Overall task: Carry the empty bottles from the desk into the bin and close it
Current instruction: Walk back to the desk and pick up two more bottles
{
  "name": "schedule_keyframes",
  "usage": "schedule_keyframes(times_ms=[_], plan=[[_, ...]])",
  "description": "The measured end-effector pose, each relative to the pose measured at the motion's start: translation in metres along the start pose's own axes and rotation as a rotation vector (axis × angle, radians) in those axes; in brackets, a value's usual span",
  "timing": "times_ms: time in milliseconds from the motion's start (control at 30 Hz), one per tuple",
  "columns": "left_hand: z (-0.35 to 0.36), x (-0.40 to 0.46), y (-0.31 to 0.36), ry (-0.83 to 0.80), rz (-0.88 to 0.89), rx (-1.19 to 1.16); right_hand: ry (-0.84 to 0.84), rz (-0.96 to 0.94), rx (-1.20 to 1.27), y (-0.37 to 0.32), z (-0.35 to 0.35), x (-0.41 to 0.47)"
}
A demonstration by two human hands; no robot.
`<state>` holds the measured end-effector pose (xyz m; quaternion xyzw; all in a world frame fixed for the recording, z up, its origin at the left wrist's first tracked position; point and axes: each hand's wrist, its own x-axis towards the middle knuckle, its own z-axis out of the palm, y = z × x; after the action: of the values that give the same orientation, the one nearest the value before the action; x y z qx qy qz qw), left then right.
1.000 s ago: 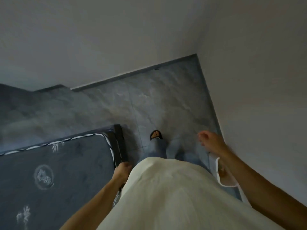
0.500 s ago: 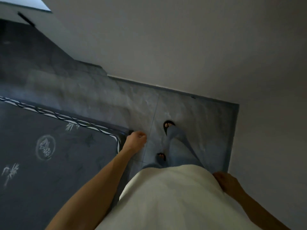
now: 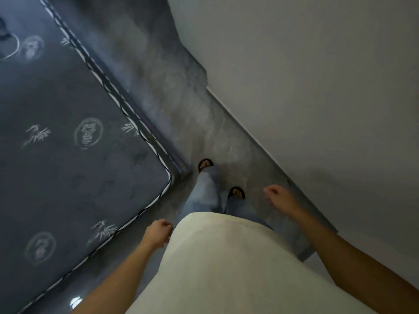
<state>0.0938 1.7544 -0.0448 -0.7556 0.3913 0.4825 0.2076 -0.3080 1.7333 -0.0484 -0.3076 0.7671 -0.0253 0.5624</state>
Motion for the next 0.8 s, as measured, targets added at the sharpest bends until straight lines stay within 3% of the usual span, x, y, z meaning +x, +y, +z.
schedule_keyframes(times_ms=[267,533,800], plan=[[-0.056,0.035,0.026,-0.031,-0.143,-0.238,-0.039,-0.122,-0.248,-0.16,-0.03,0.081],[-0.191,0.107,0.137,0.091,-0.02,-0.613,-0.009,-0.072,-0.399,-0.236,-0.05,0.123],[-0.329,0.181,0.236,0.136,0.156,-0.566,-0.062,-0.003,-0.447,-0.334,-0.081,0.183]])
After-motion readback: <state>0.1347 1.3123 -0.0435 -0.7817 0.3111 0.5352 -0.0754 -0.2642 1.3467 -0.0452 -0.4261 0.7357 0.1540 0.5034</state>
